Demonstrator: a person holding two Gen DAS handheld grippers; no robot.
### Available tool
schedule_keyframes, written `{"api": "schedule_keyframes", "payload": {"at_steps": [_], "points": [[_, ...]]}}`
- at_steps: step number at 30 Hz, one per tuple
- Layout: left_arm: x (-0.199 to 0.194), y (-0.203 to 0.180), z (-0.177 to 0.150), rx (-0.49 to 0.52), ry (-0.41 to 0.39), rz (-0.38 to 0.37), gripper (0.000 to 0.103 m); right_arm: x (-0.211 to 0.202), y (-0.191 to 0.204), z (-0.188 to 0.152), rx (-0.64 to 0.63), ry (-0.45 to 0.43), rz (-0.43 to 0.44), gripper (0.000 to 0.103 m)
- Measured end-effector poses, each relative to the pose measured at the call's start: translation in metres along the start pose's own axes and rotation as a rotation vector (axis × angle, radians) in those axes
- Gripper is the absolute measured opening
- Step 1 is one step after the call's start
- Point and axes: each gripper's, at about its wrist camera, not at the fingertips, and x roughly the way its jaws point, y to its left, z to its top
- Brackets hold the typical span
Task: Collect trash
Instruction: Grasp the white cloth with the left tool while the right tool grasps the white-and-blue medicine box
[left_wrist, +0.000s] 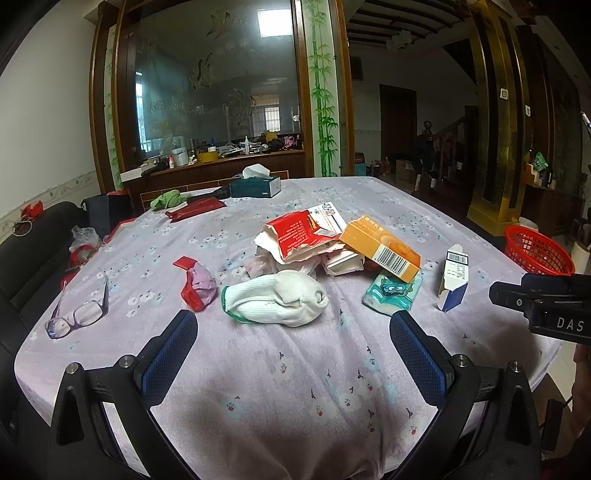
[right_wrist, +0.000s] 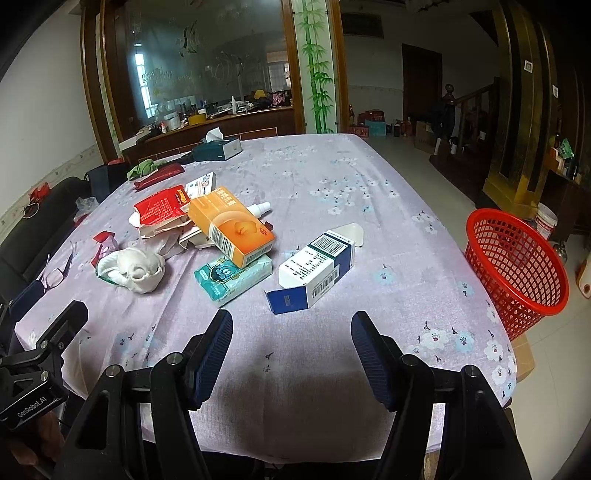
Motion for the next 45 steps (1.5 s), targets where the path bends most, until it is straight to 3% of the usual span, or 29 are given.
{"api": "schedule_keyframes", "payload": {"at_steps": [10, 20, 26, 29, 37, 41, 43, 45], "points": [[0.012, 0.027, 0.015, 0.038, 0.029, -0.020, 0.103, 0.002, -0.008, 0.004, 0.033, 0.019, 0.016, 0.071], [0.087, 0.066, 0.037, 0.024, 0.204, -0.160, 0.103, 0.009, -0.024, 0.014, 0.104, 0.062, 0.072, 0.071], [0.113, 0.053, 0.035, 0.061, 0.281, -0.252, 0.103, 0.025, -0.040, 0.026, 0.179, 0.120, 0.135, 0.071], [0.113, 0.035, 0.032, 0.099, 0.278, -0.264, 0.103, 0.038, -0.047, 0.032, 0.221, 0.147, 0.141, 0.071], [0.131, 0.006, 0.029, 0.144, 0.310, -0.142, 0.102, 0.085, -0.036, 0.051, 0.248, 0.231, 0.100, 0.071], [0.141, 0.006, 0.030, 0.133, 0.346, -0.140, 0.056, 0.104, -0.032, 0.055, 0.244, 0.264, 0.037, 0.071], [0.142, 0.007, 0.030, 0.118, 0.351, -0.144, 0.046, 0.111, -0.031, 0.054, 0.230, 0.283, 0.009, 0.070], [0.138, 0.010, 0.028, 0.105, 0.343, -0.146, 0.037, 0.114, -0.031, 0.050, 0.224, 0.304, 0.003, 0.053]]}}
